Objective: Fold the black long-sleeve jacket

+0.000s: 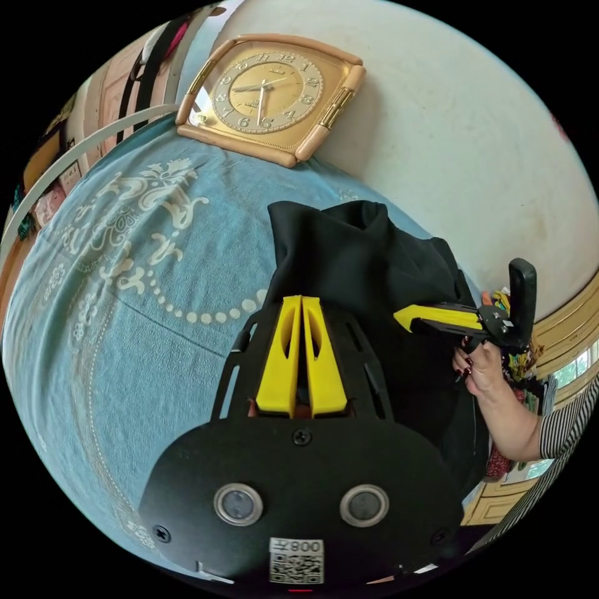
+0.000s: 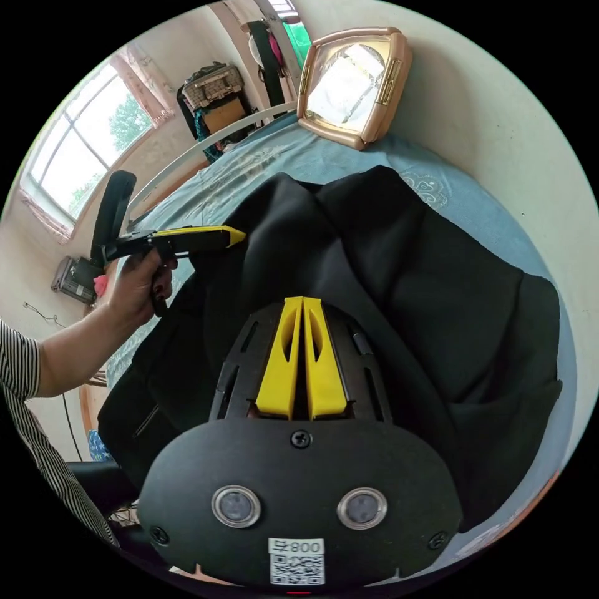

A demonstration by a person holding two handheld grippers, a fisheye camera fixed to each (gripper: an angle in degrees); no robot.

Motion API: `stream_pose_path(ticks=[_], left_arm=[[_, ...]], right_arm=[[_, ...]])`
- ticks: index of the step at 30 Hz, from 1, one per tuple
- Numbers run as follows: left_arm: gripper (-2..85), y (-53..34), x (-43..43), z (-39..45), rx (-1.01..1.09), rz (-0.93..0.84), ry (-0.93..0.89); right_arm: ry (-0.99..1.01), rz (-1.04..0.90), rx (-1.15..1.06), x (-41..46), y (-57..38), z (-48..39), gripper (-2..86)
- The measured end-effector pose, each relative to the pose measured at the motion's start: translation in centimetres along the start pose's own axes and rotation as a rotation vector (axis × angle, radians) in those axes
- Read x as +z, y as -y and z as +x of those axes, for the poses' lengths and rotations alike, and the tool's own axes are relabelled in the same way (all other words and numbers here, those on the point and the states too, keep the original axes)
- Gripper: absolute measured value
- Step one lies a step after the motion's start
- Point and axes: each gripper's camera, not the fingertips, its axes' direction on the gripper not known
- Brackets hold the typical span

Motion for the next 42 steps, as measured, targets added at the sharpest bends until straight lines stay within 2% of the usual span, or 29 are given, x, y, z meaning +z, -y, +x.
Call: stream_pose_path(ticks=[5,8,11,13,14,17,23,27,28,31,37,42], left_arm=[[0.1,-1.9,-5.1,2.9,0.036,0.091,-0.085],[0.1,-3.6,-5.3,4.9,0.094,0.024,-0.069],[0.1,-5.0,-3.2,5.4,0.124,-0.104,0.023],[0.1,-5.5,-3.6,4.9,0.118,-0.069,-0.011],[0.1,-5.4,-3.9,4.5,0.109,-0.079,-0.034],[0.1,-5.9,-4.7,3.8,0.072,-0.086,-0.071],[0.1,-9.5,-9.1,6.2,0.121,-0.024,-0.172],[0.2,-12.7,-7.3,6.3,0.126,-0.164,-0.065],[0.2,-13.0,-7.2,6.0,0.131,-0.154,-0.077],[0.3,-13.4,-7.4,4.9,0.108,-0.151,-0.120],[1.6,-15.1,-10.4,3.0,0.045,-0.160,-0.207],[7.0,-20.5,-15.5,-1.0,-0.129,-0.255,-0.273]], right_arm=[[-0.003,0.119,0.039,-5.4,-6.6,0.2,0.1],[-0.009,0.138,0.129,-7.4,-12.3,1.5,0.1],[-0.027,0.091,0.230,-7.2,-17.7,3.1,0.2],[-0.087,0.011,0.263,-5.3,-20.4,4.0,0.2],[-0.028,0.017,0.293,-4.3,-21.8,4.7,0.1],[0.066,0.057,0.344,-4.0,-24.2,6.1,0.1],[0.036,0.176,0.350,-7.6,-31.0,5.2,0.1],[0.010,0.081,0.429,-5.8,-35.9,6.4,0.1],[-0.001,0.032,0.438,-4.6,-37.2,6.9,0.1],[0.021,0.073,0.451,-3.1,-39.8,7.9,0.1],[-0.016,0.032,0.424,-3.1,-43.5,8.0,0.2],[0.038,0.049,0.486,-5.5,-49.3,8.7,0.6]])
